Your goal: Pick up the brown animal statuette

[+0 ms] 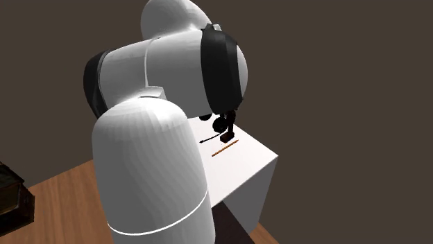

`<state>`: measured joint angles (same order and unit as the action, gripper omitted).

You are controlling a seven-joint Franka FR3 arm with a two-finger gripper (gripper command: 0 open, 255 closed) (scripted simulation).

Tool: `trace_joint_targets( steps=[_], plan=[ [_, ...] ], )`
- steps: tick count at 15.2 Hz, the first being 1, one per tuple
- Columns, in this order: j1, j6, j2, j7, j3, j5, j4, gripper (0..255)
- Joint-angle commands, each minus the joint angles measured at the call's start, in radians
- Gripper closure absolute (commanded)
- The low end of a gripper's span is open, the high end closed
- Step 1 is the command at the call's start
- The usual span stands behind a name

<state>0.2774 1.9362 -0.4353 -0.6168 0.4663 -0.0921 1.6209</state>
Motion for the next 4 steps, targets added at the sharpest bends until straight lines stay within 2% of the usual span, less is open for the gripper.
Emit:
trace_joint_targets(
  steps=[1,4],
  plan=[
    [-0.001,-0.023,0.009,-0.003,0.002,-0.003,-0.015,255],
    [-0.002,-0.037,0.014,-0.005,0.003,-0.004,-0.024,255]
  ],
)
